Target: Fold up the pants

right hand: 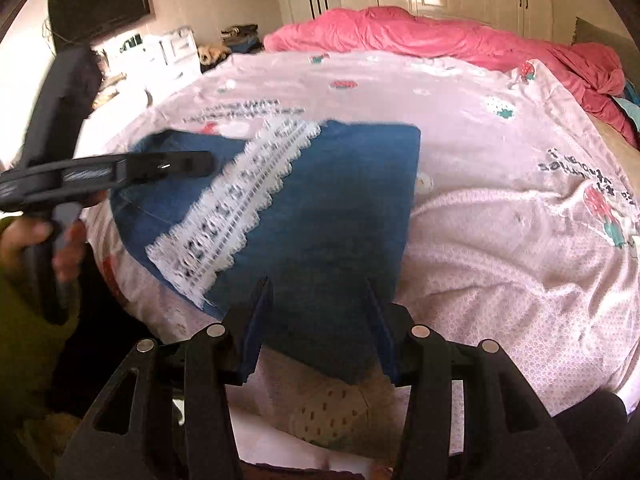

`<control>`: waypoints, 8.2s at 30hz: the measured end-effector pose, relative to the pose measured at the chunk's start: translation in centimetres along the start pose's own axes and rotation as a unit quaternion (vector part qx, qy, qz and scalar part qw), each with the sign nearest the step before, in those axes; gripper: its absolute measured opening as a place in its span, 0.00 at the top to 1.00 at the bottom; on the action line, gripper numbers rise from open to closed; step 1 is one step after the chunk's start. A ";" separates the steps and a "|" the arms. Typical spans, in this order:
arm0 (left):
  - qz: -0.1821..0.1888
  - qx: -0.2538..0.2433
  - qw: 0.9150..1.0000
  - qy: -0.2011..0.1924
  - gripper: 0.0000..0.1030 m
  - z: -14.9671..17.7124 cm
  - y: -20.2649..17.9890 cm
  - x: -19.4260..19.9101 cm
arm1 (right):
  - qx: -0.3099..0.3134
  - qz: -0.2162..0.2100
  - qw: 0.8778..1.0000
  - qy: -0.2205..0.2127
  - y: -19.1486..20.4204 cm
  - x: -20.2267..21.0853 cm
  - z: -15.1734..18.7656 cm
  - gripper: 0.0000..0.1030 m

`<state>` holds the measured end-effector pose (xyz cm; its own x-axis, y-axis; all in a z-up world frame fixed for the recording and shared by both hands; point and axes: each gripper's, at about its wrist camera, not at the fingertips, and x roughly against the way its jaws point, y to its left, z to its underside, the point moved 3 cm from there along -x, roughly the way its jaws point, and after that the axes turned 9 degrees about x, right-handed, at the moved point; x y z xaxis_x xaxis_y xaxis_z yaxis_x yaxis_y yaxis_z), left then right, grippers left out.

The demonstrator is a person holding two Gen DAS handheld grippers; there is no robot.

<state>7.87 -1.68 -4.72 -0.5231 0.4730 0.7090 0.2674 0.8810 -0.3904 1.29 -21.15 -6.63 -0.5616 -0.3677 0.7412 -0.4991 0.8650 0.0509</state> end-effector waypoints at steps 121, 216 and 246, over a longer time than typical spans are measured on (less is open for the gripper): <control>0.056 0.207 0.976 -0.033 0.23 2.5 7.4 5.6 | 0.083 -0.293 0.952 0.008 7.9 -7.1 -18.7 0.68; -0.034 0.071 0.995 -0.060 0.09 -4.6 3.6 7.3 | 0.020 -0.018 0.998 -0.050 2.5 5.8 -5.2 0.20; -0.082 0.026 0.996 0.033 0.14 -5.3 3.3 -5.8 | 0.205 -0.063 0.976 0.025 8.7 -1.5 -2.7 0.86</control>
<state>16.09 -1.41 -6.97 -0.5010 0.3243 0.8024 0.1400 0.9453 -0.2946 -0.48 -12.16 -5.51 -0.4513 -0.4362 0.7785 -0.7899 0.6011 -0.1211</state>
